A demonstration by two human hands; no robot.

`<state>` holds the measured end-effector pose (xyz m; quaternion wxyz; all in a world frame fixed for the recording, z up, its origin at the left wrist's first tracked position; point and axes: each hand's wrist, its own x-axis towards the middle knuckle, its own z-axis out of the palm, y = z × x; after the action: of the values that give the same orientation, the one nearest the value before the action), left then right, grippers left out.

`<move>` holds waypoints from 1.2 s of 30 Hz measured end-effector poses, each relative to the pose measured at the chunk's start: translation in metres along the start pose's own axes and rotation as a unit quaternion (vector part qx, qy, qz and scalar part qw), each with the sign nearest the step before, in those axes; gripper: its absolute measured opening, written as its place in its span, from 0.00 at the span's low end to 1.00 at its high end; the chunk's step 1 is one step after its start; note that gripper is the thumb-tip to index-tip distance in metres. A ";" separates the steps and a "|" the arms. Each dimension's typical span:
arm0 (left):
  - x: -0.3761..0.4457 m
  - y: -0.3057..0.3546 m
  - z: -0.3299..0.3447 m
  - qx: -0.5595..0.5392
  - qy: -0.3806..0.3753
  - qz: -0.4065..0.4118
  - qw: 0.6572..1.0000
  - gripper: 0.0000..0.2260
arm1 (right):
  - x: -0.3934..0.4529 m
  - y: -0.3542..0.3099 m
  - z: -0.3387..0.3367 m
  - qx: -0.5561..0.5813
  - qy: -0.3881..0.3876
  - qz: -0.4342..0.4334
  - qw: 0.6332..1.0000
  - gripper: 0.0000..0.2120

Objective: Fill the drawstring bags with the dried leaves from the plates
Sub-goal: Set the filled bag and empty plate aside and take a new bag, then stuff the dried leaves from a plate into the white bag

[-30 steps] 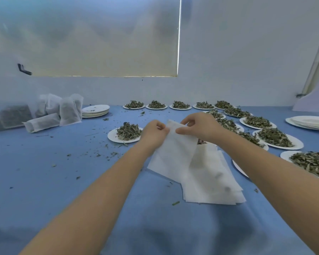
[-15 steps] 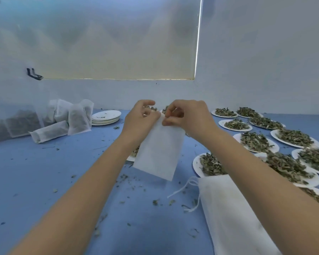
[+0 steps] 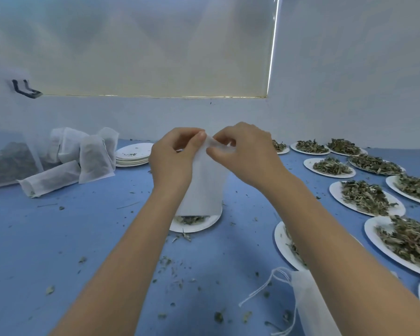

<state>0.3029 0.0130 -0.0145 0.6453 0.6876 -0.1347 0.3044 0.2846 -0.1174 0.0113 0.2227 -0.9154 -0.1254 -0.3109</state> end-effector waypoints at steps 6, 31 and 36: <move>0.009 -0.008 -0.002 0.010 0.013 0.018 1.000 0.06 | 0.015 -0.005 0.010 0.146 -0.071 0.026 0.986 0.09; 0.016 -0.022 -0.012 0.163 -0.139 0.109 0.971 0.06 | 0.009 0.007 0.051 0.357 -0.245 0.124 0.893 0.10; 0.014 -0.021 -0.016 0.312 -0.160 0.191 0.917 0.13 | 0.010 0.003 0.054 0.457 -0.231 0.156 0.845 0.10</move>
<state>0.3219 0.0340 -0.0240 0.2974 0.8549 -0.2631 0.3339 0.3213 -0.0930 -0.0217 0.6264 -0.7626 -0.1563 0.0406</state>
